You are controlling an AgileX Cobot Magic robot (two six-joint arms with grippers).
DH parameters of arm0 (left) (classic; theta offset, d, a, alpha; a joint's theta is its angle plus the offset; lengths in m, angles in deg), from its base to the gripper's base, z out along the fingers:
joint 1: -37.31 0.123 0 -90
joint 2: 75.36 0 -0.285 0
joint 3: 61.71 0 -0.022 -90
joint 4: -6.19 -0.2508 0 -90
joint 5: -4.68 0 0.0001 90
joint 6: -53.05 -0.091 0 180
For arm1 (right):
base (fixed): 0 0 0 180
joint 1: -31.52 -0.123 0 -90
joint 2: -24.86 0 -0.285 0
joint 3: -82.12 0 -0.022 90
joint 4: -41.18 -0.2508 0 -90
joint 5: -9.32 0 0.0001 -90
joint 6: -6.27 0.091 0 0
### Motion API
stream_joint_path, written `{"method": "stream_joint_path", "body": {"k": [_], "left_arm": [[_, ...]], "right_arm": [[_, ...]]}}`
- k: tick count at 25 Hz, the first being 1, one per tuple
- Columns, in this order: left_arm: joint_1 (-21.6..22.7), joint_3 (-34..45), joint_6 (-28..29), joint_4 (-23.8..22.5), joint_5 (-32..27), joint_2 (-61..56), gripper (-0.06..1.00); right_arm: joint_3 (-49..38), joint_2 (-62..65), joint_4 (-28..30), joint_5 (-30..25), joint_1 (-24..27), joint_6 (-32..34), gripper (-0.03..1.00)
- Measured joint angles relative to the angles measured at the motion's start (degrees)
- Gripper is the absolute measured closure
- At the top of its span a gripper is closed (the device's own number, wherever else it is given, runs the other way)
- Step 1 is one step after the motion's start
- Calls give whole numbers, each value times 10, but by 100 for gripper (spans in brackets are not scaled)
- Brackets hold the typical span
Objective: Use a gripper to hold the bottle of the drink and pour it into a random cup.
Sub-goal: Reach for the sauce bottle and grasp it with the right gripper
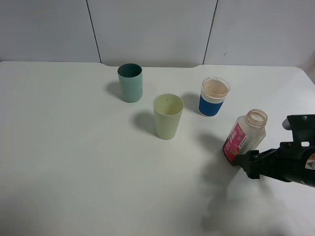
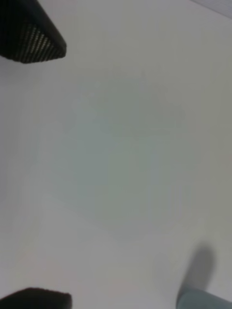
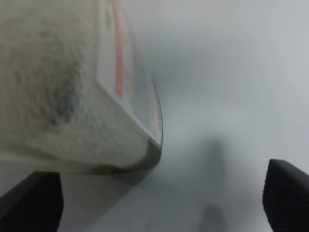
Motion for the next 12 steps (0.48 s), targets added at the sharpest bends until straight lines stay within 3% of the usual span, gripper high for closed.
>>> {"method": "stream_joint_path", "body": {"k": [12], "left_arm": [[0, 0, 0, 0, 0, 0, 2]], "right_arm": [[0, 0, 11, 90, 0, -35, 16]]}}
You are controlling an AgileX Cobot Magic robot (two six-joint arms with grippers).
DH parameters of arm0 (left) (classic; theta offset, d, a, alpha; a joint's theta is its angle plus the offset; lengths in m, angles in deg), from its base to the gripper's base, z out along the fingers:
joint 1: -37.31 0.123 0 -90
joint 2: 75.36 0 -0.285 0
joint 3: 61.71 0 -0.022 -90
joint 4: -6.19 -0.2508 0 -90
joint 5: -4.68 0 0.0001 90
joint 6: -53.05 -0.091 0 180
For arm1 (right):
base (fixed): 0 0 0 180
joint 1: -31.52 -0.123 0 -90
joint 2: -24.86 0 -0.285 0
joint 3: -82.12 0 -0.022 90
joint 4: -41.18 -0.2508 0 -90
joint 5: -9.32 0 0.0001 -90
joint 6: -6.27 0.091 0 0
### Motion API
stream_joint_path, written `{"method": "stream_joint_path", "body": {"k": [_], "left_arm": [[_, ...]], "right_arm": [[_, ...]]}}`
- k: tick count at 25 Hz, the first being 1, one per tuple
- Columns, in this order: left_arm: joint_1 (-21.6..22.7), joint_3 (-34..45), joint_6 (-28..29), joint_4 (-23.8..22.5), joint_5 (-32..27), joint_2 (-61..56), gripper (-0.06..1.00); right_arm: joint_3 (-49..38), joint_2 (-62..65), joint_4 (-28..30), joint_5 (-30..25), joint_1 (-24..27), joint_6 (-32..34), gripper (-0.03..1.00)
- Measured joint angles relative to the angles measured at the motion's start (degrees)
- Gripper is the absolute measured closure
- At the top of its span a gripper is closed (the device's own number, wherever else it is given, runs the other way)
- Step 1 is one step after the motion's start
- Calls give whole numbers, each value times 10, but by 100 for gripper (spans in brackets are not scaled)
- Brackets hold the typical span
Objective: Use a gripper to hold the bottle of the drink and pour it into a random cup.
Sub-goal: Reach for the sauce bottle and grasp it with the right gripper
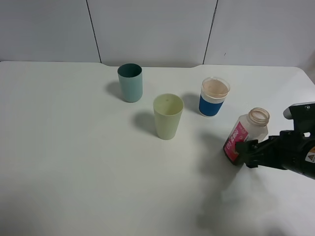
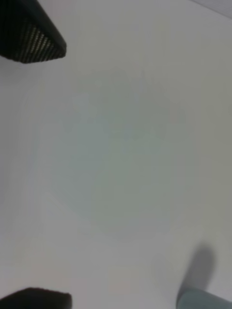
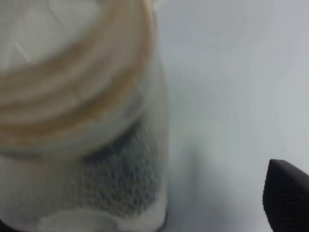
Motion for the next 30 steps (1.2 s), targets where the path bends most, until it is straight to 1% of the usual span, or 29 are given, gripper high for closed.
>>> {"method": "stream_joint_path", "body": {"k": [7, 12, 15, 20, 23, 28, 30], "left_arm": [[0, 0, 0, 0, 0, 0, 2], [0, 0, 0, 0, 0, 0, 2], [0, 0, 0, 0, 0, 0, 2], [0, 0, 0, 0, 0, 0, 2], [0, 0, 0, 0, 0, 0, 2], [0, 0, 0, 0, 0, 0, 2], [0, 0, 0, 0, 0, 0, 2]], "right_arm": [[0, -4, 7, 55, 0, -33, 16], [1, -74, 25, 98, 0, -39, 16], [2, -139, 33, 144, 0, -39, 16], [2, -201, 53, 218, 0, -39, 16], [2, -209, 61, 233, 0, -39, 16], [2, -210, 68, 237, 0, -39, 16], [2, -210, 70, 237, 0, -36, 17]]}}
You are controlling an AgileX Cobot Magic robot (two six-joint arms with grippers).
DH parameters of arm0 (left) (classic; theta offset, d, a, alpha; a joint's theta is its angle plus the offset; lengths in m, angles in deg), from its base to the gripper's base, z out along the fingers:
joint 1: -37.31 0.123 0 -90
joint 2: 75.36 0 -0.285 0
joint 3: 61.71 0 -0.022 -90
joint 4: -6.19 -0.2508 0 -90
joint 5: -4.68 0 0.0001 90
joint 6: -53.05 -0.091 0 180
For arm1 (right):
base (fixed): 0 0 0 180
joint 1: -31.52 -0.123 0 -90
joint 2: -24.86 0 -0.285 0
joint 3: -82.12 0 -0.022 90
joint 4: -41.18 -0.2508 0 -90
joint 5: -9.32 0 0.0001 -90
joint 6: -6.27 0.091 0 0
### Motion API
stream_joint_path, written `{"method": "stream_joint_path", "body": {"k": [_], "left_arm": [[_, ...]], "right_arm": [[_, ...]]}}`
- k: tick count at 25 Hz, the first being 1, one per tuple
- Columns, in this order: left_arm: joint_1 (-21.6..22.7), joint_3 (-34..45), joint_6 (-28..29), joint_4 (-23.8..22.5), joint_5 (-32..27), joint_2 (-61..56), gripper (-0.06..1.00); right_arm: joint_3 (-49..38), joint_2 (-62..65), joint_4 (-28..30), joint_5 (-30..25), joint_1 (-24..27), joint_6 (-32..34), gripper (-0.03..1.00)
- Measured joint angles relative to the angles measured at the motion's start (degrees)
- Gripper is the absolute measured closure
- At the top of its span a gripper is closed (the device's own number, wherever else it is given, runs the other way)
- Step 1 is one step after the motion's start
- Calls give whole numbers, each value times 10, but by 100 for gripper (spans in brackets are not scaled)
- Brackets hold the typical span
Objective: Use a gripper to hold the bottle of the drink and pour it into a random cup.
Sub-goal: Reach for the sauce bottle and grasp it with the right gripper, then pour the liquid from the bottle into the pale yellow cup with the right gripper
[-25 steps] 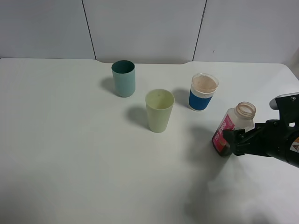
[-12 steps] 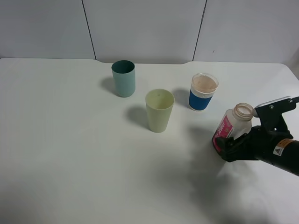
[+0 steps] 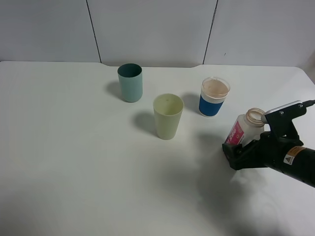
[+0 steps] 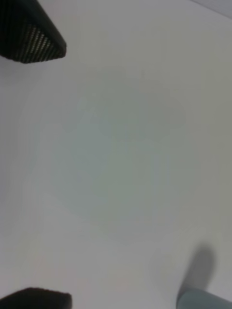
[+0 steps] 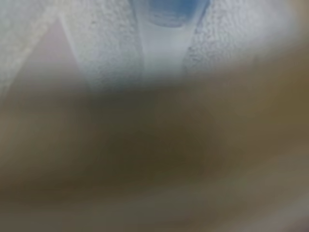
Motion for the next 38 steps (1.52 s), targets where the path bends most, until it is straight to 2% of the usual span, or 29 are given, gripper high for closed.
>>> {"method": "stream_joint_path", "body": {"k": [2, 8, 24, 34, 38], "left_arm": [[0, 0, 0, 0, 0, 0, 2], [0, 0, 0, 0, 0, 0, 2], [0, 0, 0, 0, 0, 0, 2], [0, 0, 0, 0, 0, 0, 2], [0, 0, 0, 0, 0, 0, 2]], "right_arm": [[0, 0, 6, 0, 0, 6, 24], [0, 0, 26, 1, 0, 50, 58], [0, 0, 22, 2, 0, 69, 58], [0, 1, 13, 1, 0, 111, 58], [0, 21, 13, -22, 0, 129, 58]]}}
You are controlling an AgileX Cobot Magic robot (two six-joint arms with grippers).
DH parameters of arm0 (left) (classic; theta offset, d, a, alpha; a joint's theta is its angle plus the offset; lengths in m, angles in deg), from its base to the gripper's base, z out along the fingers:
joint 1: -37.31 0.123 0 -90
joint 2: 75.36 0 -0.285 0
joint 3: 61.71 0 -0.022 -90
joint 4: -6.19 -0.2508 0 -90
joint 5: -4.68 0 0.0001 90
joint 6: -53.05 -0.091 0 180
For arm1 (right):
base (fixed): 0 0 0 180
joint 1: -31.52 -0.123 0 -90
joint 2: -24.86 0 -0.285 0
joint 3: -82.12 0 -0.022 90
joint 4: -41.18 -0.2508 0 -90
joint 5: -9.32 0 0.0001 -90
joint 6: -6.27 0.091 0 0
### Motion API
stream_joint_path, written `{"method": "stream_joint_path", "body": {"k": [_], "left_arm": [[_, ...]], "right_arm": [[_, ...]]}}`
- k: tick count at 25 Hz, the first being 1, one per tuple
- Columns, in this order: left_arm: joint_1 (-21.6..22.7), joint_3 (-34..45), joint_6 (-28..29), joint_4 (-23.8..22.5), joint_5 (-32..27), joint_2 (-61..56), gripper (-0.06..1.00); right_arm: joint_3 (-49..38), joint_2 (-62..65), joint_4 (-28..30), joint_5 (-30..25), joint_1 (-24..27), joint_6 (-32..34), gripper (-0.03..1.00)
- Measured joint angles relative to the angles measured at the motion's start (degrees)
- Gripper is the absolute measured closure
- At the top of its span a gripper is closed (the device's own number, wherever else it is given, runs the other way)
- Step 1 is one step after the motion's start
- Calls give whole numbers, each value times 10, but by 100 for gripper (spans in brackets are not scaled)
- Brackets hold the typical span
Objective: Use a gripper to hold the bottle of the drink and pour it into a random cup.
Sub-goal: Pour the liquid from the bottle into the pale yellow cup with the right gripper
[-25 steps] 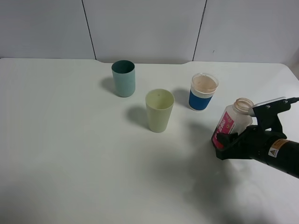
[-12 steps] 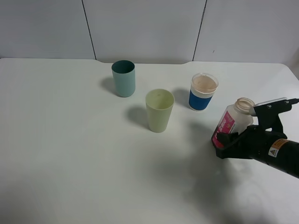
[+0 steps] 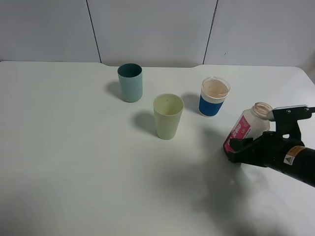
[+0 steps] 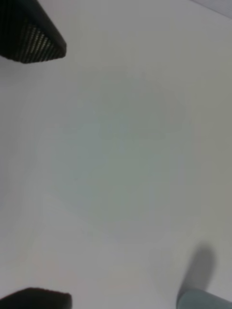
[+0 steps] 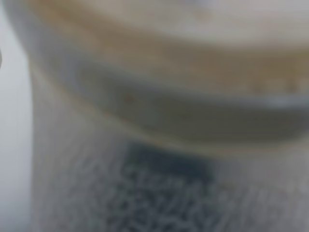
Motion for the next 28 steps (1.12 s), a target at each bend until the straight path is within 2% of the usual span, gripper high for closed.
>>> {"method": "stream_joint_path", "body": {"k": [6, 13, 18, 23, 28], "left_arm": [[0, 0, 0, 0, 0, 0, 2], [0, 0, 0, 0, 0, 0, 2], [0, 0, 0, 0, 0, 0, 2], [0, 0, 0, 0, 0, 0, 2], [0, 0, 0, 0, 0, 0, 2]], "right_arm": [[1, 74, -19, -57, 0, 4, 58], [60, 151, -29, -195, 0, 2, 58], [115, 171, -25, -266, 0, -16, 58], [165, 171, 15, -319, 0, -10, 58], [220, 170, 89, -358, -1, 58, 59]]}}
